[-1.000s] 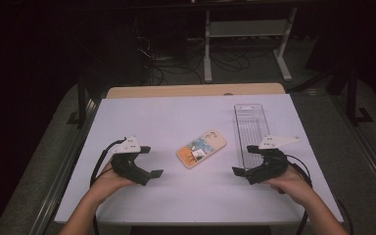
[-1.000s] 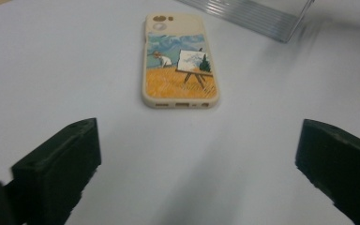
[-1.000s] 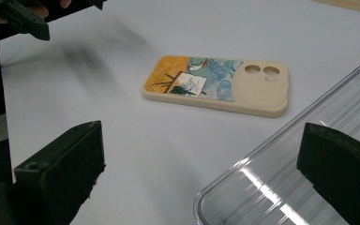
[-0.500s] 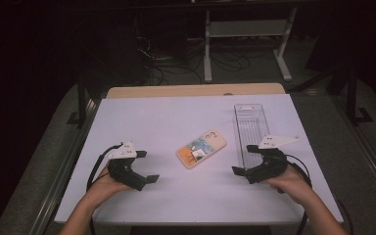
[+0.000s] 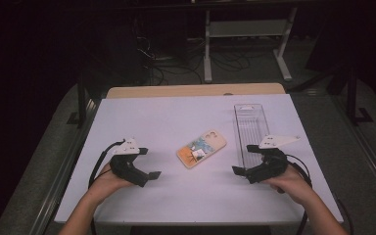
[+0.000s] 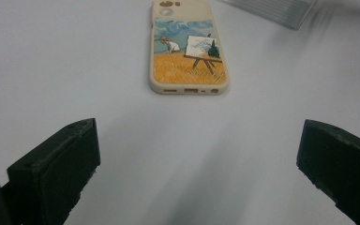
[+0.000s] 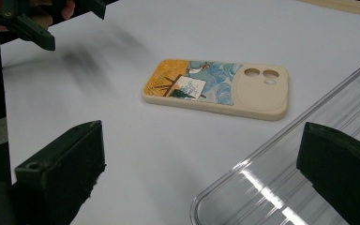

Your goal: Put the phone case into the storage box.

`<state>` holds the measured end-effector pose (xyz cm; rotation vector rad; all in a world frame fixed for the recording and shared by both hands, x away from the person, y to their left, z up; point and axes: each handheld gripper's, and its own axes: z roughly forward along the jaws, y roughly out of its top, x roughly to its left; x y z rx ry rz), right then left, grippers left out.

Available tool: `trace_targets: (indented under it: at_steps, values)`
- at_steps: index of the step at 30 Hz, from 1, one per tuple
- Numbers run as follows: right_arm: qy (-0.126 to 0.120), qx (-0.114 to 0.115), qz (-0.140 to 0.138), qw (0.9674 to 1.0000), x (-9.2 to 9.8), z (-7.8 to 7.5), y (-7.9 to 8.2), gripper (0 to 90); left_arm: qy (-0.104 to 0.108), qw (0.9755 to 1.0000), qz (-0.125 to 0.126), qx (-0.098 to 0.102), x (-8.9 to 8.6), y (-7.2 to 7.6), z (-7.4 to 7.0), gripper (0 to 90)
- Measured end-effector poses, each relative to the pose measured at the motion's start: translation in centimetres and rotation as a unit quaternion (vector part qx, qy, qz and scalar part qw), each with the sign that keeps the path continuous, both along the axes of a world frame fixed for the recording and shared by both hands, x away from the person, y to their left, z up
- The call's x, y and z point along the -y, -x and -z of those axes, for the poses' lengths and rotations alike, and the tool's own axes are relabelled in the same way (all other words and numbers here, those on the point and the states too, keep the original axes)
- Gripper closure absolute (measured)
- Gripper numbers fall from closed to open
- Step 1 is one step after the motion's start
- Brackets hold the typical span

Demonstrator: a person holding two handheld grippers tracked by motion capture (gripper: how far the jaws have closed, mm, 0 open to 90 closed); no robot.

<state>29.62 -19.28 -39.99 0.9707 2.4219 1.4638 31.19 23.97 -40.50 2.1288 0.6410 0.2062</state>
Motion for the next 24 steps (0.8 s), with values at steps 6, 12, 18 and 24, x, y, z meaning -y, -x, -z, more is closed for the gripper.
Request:
trace_targets:
  at_steps: [6,12,18,24]
  values:
    - [-0.001,-0.001,0.001,1.0,0.0,0.0,0.0,0.7,0.014,0.9998,-0.009,0.005,0.0,-0.4,-0.7,0.0]
    - [-0.003,-0.001,0.0,1.0,0.1,0.0,0.0,0.7,0.018,0.9998,-0.01,0.004,0.2,-0.6,-1.0,0.0]
    - [-0.002,-0.003,0.0,1.0,0.1,0.0,0.0,0.7,0.015,0.9998,-0.014,0.009,0.7,-1.1,-1.4,0.0]
    - [-0.003,-0.003,-0.001,1.0,0.1,0.0,0.0,0.7,0.016,0.9997,-0.016,0.0,1.5,-1.7,-1.9,0.0]
